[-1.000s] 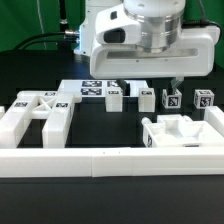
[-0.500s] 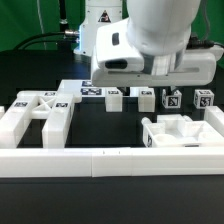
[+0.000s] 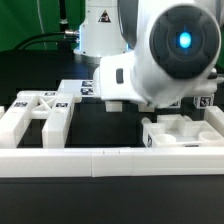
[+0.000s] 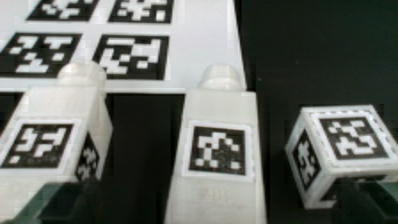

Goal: Assemble chair

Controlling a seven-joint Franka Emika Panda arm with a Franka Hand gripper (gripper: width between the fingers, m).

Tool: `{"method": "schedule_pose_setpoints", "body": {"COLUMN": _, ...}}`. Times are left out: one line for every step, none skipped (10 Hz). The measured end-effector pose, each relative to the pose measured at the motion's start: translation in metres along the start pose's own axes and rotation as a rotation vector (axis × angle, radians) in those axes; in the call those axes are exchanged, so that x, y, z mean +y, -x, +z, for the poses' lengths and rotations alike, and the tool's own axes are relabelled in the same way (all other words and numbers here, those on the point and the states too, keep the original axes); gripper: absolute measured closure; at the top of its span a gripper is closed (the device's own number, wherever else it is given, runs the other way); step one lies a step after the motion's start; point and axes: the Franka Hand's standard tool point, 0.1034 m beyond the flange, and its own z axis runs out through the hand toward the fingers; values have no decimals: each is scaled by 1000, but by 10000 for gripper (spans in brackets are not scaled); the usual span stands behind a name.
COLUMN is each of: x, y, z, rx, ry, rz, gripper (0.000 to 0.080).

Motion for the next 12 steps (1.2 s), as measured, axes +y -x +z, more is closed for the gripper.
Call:
{"method": "schedule_pose_setpoints", "body": {"x": 1, "y": -4, "z": 5, "rx": -39, "ry": 1, "rz": 0, "gripper": 151}}
{"method": "schedule_pose_setpoints", "body": {"x": 1, "y": -8, "z": 6, "rx": -27, "ry": 1, "rz": 2, "gripper": 151}}
{"method": "schedule_pose_setpoints", "body": {"x": 2, "y": -8, "z": 8, "rx": -33, "ry": 0, "rz": 6, "gripper": 151}}
{"method": "schedule_pose_setpoints", "body": {"x": 2, "y": -7, "z": 9, "rx": -35, "ry": 0, "rz": 11, "gripper": 151}}
{"method": "schedule_pose_setpoints", "body": {"x": 2, "y": -8, "z": 9, "rx": -33, "ry": 1, "rz": 10, "gripper": 151}}
{"method": "schedule_pose_setpoints", "body": {"x": 2, "y": -8, "z": 10, "rx": -31, "ry": 2, "rz": 8, "gripper": 151}}
{"method": "schedule_pose_setpoints", "body": {"x": 2, "y": -8, "z": 10, "rx": -29, "ry": 3, "rz": 5, "gripper": 194}}
{"method": "schedule_pose_setpoints", "body": {"x": 2, "y": -8, "z": 10, "rx": -29, "ry": 2, "rz": 1, "gripper": 194}}
{"method": "schedule_pose_setpoints", "body": {"x": 2, "y": -8, "z": 9, "rx": -29, "ry": 2, "rz": 0, "gripper": 372}}
{"method": "schedule_pose_setpoints", "body": {"x": 2, "y": -8, "z": 9, "rx": -28, "ry": 2, "rz": -5, "gripper": 372}}
{"method": "schedule_pose_setpoints", "body": {"x": 1, "y": -7, "z": 7, "rx": -24, "ry": 2, "rz": -10, "gripper": 515}}
{"method": "schedule_pose_setpoints", "body": {"x": 1, "y": -6, "z": 5, "rx": -20, "ry": 2, "rz": -16, "gripper": 515}}
